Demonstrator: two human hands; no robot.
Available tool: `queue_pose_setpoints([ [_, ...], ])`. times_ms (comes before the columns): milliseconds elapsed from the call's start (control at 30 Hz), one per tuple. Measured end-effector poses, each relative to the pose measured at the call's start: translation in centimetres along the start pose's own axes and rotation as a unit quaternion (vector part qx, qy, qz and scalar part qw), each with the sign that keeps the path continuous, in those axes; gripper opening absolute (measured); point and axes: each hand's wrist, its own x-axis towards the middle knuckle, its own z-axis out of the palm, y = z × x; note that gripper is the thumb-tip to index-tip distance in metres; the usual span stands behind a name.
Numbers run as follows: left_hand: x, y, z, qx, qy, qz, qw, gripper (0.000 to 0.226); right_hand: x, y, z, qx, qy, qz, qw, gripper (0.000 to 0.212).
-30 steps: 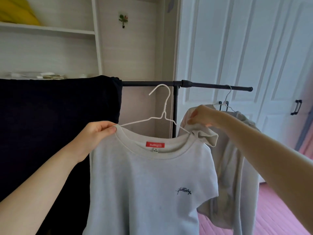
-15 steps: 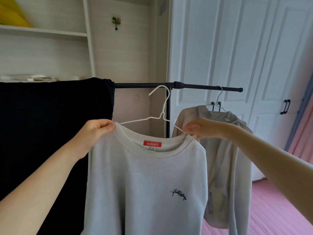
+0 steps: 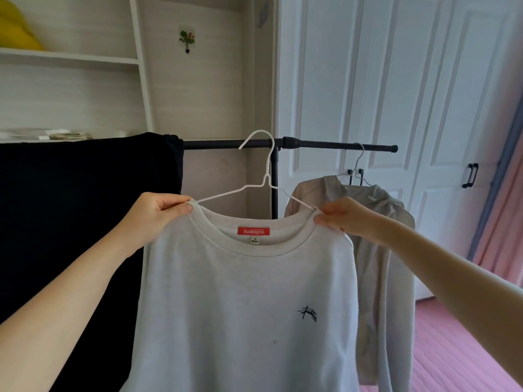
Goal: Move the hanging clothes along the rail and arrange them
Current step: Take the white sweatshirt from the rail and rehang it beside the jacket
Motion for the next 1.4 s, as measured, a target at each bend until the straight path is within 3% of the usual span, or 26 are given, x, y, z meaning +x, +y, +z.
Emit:
queue_pose_setpoints([
  [167, 1.5, 0.1, 2.9, 0.025, -0.009, 0.022, 0.999, 0.021, -1.1, 2.0, -1.7, 0.068, 0.056, 0.021, 0.996, 0.027],
  [333, 2.7, 0.1, 8.0, 0.055, -0.032, 0.066, 0.996, 0.019, -3.7, 5.3, -4.3, 0.11, 0.077, 0.039, 0.99, 0.019],
  [533, 4.8, 0.9, 15.3, 0.099, -0.061, 0.123, 0.986, 0.02, -6.7, 9.3, -7.1, 0.157, 0.16, 0.075, 0.972, 0.041],
  [667, 5.7, 1.7, 19.3, 0.086, -0.079, 0.13, 0.985, 0.023, -8.1, 11.1, -9.0, 0.162, 0.205, 0.093, 0.961, 0.025],
  [833, 7.4, 2.2, 23.7, 0.063, -0.067, 0.116, 0.989, 0.023, -8.9, 12.6, -11.0, 0.146, 0.252, 0.097, 0.952, 0.03],
  [1100, 12.9, 1.4, 29.3, 0.107, -0.057, 0.153, 0.981, 0.016, -5.9, 14.7, -13.1, 0.101, 0.32, 0.125, 0.934, 0.028],
  [1400, 23.3, -1.5, 32.8, 0.108, -0.019, 0.154, 0.982, 0.019, 3.2, 15.5, -15.5, 0.097, 0.333, 0.123, 0.93, 0.036],
])
